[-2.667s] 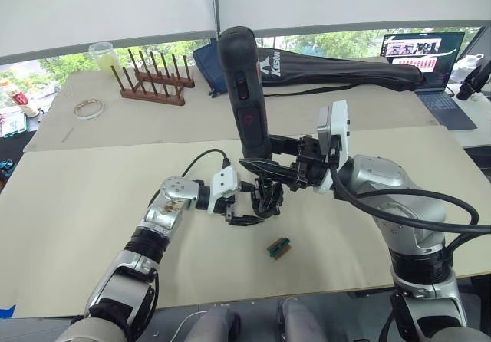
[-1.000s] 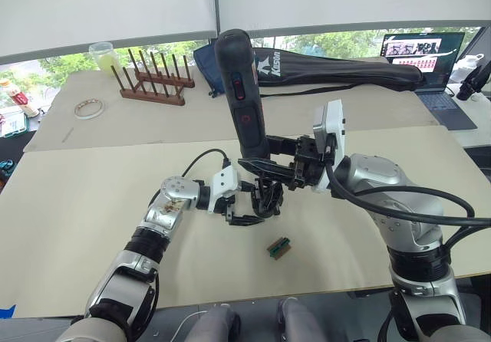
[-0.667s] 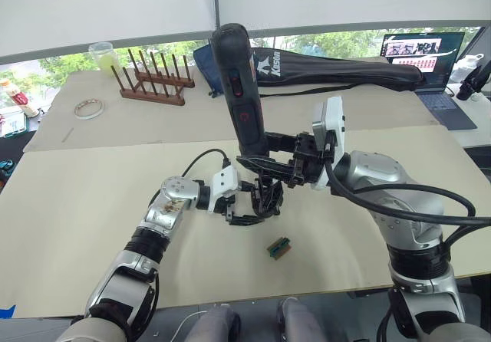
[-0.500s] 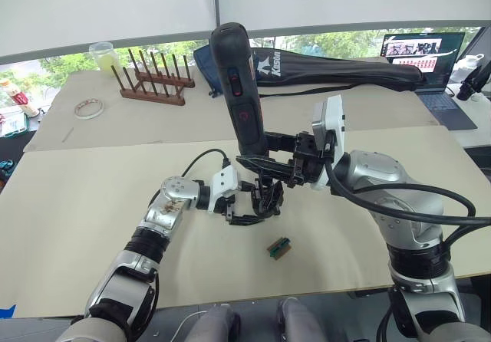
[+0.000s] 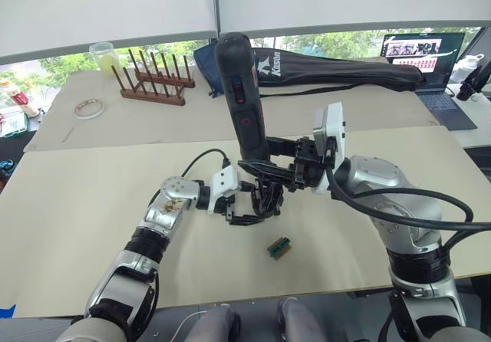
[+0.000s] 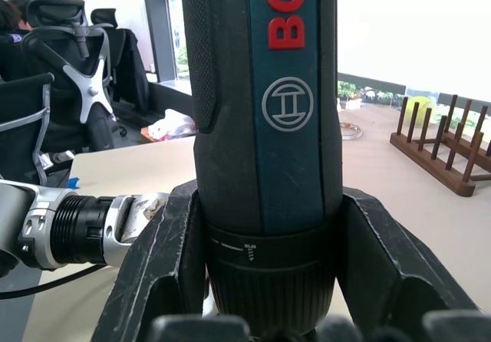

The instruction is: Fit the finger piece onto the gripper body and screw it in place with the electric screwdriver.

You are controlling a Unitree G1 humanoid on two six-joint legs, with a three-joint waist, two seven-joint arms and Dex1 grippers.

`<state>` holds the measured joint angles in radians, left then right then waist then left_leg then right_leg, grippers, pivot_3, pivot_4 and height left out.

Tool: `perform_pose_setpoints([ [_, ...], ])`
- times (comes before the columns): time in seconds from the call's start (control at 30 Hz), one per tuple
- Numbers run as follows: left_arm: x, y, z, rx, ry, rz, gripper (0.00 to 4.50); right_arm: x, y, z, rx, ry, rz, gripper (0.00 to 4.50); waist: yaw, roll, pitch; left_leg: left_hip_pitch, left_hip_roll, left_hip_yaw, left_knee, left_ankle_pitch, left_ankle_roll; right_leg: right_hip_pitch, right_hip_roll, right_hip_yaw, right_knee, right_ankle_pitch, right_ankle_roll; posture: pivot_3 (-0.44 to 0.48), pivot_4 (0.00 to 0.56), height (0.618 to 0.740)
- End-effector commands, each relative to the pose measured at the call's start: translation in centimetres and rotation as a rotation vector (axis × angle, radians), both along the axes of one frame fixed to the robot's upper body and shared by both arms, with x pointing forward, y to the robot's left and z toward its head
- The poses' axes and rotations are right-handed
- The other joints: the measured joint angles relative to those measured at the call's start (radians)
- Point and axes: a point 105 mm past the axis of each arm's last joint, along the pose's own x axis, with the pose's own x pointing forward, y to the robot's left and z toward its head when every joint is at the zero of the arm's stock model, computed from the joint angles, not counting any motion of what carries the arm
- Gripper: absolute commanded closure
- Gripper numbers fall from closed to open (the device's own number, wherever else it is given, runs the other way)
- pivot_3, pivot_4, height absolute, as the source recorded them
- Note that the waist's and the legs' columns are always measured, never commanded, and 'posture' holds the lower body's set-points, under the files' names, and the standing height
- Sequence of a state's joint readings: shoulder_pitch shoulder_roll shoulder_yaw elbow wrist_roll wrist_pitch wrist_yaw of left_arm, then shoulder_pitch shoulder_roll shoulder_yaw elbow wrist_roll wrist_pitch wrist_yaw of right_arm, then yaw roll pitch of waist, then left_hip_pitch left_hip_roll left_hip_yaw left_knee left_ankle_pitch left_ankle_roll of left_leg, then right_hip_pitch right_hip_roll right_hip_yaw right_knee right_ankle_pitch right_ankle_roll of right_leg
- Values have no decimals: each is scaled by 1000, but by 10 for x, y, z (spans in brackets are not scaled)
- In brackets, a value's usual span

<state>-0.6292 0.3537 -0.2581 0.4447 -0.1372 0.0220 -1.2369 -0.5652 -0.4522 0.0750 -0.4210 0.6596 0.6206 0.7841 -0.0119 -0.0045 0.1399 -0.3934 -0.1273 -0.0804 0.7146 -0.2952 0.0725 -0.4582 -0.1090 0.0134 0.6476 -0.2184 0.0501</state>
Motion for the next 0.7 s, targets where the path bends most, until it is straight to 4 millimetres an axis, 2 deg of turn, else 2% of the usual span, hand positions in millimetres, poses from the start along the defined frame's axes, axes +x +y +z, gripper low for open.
perform_pose_setpoints([
  [0.03, 1, -3, 15, -21, -55, -17, 0, -6, 2, 6, 17, -53, 16, 2541, 0, 0, 0, 0, 0, 0, 0, 0, 0, 0, 0, 0, 0, 0, 0, 0, 150, 740],
  [0.7, 1, -3, 14, -18, -54, -17, 0, -5, 2, 6, 8, -77, 15, 2541, 0, 0, 0, 0, 0, 0, 0, 0, 0, 0, 0, 0, 0, 0, 0, 0, 150, 740],
])
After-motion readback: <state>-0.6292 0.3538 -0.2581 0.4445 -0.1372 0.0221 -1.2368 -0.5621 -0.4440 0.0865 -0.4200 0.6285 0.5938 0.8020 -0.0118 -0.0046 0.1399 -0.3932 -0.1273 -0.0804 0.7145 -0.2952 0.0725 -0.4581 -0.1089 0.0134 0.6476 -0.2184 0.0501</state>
